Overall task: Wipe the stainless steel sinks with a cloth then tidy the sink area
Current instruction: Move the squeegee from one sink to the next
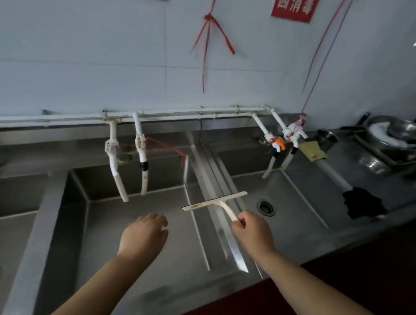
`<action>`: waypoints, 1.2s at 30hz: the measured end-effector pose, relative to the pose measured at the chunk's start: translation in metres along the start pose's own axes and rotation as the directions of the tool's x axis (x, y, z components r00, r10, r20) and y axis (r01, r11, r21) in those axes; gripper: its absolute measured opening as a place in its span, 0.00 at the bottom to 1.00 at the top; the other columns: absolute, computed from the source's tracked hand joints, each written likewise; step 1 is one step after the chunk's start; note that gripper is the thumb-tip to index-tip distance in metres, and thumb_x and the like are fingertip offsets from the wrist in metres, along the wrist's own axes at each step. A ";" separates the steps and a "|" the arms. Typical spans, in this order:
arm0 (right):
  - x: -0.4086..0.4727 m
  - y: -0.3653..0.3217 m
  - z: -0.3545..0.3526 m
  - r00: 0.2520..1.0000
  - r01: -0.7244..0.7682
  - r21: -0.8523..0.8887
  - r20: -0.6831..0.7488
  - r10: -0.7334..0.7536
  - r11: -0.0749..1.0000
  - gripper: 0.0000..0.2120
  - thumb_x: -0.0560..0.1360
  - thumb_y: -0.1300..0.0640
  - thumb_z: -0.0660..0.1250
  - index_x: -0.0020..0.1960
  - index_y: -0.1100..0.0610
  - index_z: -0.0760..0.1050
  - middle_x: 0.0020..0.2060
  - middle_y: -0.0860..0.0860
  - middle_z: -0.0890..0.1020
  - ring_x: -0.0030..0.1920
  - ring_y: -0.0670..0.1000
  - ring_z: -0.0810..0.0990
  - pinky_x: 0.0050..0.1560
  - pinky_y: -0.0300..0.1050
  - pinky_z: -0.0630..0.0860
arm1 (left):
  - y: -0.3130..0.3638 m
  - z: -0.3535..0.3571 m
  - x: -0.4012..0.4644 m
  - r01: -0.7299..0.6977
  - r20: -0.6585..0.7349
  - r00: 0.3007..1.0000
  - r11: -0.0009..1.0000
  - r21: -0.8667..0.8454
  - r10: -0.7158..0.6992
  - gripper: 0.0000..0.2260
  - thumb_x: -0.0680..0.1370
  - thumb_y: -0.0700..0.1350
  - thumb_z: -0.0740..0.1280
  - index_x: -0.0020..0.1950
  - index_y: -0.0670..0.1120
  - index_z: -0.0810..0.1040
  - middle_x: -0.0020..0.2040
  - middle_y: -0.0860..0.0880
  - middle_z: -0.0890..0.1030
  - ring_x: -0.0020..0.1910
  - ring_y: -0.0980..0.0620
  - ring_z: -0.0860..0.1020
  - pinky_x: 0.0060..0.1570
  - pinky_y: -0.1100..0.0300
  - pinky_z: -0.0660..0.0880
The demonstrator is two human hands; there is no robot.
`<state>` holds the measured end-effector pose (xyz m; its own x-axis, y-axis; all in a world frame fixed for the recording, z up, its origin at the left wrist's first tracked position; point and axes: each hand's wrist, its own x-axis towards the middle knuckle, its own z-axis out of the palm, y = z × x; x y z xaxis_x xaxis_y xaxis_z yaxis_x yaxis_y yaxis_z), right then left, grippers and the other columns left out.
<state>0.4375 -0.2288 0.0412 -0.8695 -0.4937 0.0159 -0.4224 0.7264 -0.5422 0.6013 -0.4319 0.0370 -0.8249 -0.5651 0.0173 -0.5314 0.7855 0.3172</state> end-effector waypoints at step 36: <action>0.350 0.093 -0.064 0.955 -0.167 0.406 0.294 0.044 0.899 0.08 0.70 0.61 0.71 0.44 0.48 0.80 0.43 0.45 0.82 0.44 0.42 0.79 0.38 0.33 0.71 | 0.148 0.090 0.284 -0.087 0.004 0.996 0.992 -0.087 0.088 0.10 0.79 0.49 0.59 0.58 0.54 0.75 0.53 0.55 0.77 0.52 0.57 0.74 0.46 0.64 0.72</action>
<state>0.0773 -0.3032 0.0497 -0.7733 -0.5801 -0.2560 -0.1308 0.5410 -0.8308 0.2712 -0.4531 0.0033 -0.8692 -0.4927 0.0413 -0.4385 0.8068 0.3959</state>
